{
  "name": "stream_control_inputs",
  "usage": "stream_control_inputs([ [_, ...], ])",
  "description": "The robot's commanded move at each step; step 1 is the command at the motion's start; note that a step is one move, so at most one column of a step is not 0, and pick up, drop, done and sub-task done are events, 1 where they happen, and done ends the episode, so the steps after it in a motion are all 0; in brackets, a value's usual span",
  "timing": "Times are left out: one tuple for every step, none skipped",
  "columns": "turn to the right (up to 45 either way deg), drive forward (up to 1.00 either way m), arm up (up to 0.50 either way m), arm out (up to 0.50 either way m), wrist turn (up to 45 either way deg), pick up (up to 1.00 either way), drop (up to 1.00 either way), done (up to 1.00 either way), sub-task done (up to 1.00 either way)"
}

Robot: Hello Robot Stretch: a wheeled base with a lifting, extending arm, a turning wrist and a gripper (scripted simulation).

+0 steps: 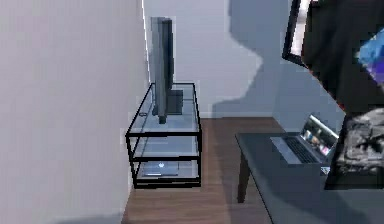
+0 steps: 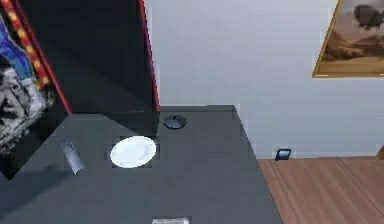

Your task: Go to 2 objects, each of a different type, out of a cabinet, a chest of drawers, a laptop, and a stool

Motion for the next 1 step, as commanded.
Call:
stream_control_inputs([
  [0.0,0.50,0.00,0.00,0.0,0.00,0.00,0.00,0.00],
])
